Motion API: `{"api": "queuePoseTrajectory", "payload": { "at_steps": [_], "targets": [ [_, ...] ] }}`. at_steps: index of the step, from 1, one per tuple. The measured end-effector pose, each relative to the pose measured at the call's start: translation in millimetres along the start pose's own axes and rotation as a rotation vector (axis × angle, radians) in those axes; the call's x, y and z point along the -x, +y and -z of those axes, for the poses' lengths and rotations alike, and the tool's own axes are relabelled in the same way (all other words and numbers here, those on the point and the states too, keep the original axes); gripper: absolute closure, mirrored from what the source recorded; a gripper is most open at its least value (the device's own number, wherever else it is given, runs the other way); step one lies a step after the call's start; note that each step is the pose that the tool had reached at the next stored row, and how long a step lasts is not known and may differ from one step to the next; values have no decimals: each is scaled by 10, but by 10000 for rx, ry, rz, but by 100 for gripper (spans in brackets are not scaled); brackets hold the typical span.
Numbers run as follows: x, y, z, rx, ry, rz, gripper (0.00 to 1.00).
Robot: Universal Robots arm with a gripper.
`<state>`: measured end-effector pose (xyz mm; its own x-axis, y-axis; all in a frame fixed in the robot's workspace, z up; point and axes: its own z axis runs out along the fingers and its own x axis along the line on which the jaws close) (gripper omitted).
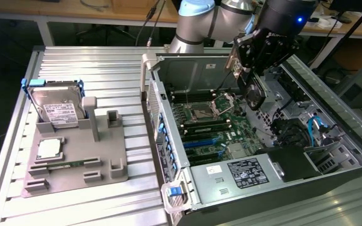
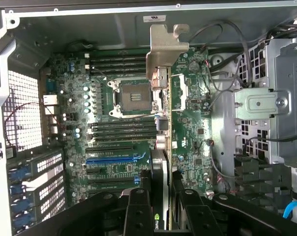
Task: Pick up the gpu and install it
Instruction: 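Insert the gpu into the slot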
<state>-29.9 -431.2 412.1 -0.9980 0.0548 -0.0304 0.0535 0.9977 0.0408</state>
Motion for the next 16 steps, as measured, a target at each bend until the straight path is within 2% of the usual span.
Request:
{"api": "queuePoseTrajectory", "payload": {
  "at_steps": [16],
  "targets": [
    [0,0,0,19,25,616,73]
  ]
}}
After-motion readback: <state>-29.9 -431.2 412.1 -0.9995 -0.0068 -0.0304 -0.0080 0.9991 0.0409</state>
